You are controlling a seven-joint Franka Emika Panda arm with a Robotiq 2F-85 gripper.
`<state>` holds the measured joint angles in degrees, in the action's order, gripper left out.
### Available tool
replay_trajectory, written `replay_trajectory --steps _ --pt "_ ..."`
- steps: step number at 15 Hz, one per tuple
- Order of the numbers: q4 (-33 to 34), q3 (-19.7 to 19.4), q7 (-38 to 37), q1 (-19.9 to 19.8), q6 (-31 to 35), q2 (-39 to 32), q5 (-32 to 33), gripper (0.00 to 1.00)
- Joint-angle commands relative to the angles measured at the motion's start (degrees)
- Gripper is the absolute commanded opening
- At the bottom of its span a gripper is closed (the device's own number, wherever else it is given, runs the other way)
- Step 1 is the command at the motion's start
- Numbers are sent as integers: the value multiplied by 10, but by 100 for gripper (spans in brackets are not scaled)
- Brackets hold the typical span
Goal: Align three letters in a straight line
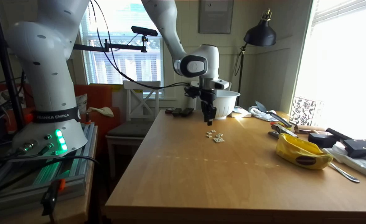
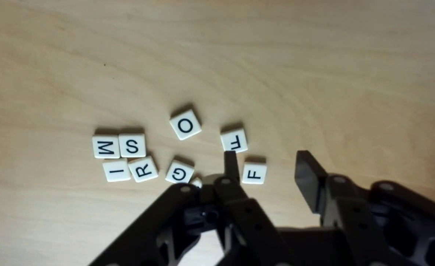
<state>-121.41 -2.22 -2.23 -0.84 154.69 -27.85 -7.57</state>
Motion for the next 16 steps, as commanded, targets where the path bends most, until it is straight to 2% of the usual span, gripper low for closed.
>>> replay_trajectory --steps 1,3,4,13,16 --pt "17 -2 -6 1 19 -28 19 16" --pt "18 -3 -6 2 26 -38 23 2" --pt "18 -4 -7 3 31 -42 26 0" --pt "34 -16 -11 8 44 -70 47 0" --pt "37 -13 -13 5 28 -68 43 0"
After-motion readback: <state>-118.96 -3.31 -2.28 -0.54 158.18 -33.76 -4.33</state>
